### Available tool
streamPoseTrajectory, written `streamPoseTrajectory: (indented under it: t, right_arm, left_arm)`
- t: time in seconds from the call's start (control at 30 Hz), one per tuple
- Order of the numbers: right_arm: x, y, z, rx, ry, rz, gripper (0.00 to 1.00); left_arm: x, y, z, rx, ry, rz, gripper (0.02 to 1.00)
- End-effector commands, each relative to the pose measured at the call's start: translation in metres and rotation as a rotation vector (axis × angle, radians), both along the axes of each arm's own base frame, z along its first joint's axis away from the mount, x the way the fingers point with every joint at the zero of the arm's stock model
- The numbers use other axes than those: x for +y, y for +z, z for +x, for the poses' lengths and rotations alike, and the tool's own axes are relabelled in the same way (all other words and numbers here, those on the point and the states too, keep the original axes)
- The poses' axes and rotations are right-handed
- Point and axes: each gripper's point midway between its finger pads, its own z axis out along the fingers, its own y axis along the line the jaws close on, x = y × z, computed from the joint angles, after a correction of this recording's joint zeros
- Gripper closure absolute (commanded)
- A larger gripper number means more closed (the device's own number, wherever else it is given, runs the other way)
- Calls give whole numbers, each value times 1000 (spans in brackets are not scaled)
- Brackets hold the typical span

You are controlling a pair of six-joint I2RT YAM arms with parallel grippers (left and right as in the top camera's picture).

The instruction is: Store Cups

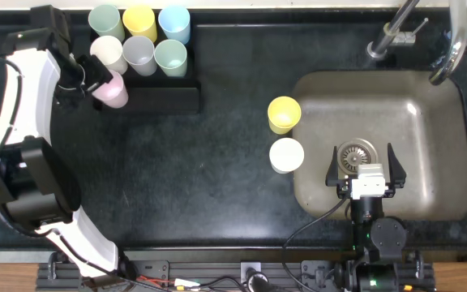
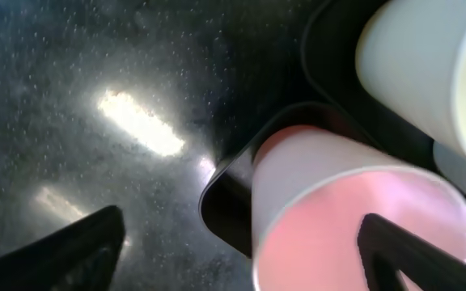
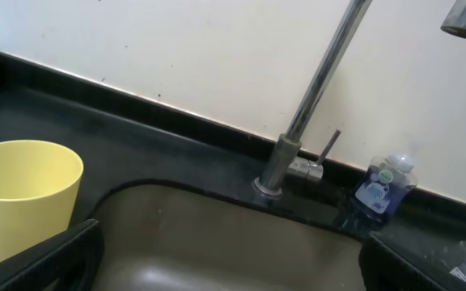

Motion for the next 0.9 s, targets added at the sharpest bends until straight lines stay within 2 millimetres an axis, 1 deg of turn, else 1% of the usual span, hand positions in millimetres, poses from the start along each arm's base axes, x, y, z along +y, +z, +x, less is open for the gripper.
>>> streamPoseTrajectory:
  t: [0.03, 0.07, 0.2, 0.23, 0.3, 0.33, 0.37, 0.43, 0.47, 0.6, 0.67, 0.7, 0.77, 0.83, 0.9]
  right_arm:
    - [1, -3, 0, -1, 3, 1, 3]
    - [1, -3, 0, -1, 3, 1, 3]
    - [1, -3, 0, -1, 3, 1, 5]
    - [1, -3, 0, -1, 3, 1, 3]
    - [1, -3, 0, -1, 3, 1, 3]
    - [1, -3, 0, -1, 3, 1, 3]
    - [1, -3, 0, -1, 3, 1, 3]
    - [1, -3, 0, -1, 3, 1, 5]
    - [1, -3, 0, -1, 3, 1, 3]
    - [1, -3, 0, -1, 3, 1, 5]
    - [1, -3, 0, -1, 3, 1, 3]
    - [1, -3, 0, -1, 3, 1, 3]
    - [1, -3, 0, -1, 3, 1, 3]
    - [1, -3, 0, -1, 3, 1, 7]
    - [1, -3, 0, -1, 3, 1, 3]
  left_arm:
    - [-5, 48, -4, -111, -10, 3, 20]
    - [-9, 60, -4, -144, -18, -6, 18]
    - [-44, 109, -6, -285, -92, -67, 18]
    - [-52, 117, -6, -309, -115, -65, 18]
    - [-76, 131, -5, -350, -177, -53, 18]
    - [-90, 134, -4, -361, -215, -41, 18]
    - [-109, 136, -3, -370, -281, -22, 18]
    - [-149, 131, -1, -372, -376, 11, 18]
    - [-172, 127, 2, -376, -428, 20, 18]
    - [-288, 104, 8, -436, -662, -15, 18]
    - [-335, 90, 1, -449, -749, -39, 18]
    - [-356, 81, -6, -441, -780, -52, 18]
    - [-377, 63, -20, -395, -798, -64, 18]
    - [-386, 50, -29, -356, -803, -69, 18]
    - [-393, 40, -33, -332, -811, -88, 18]
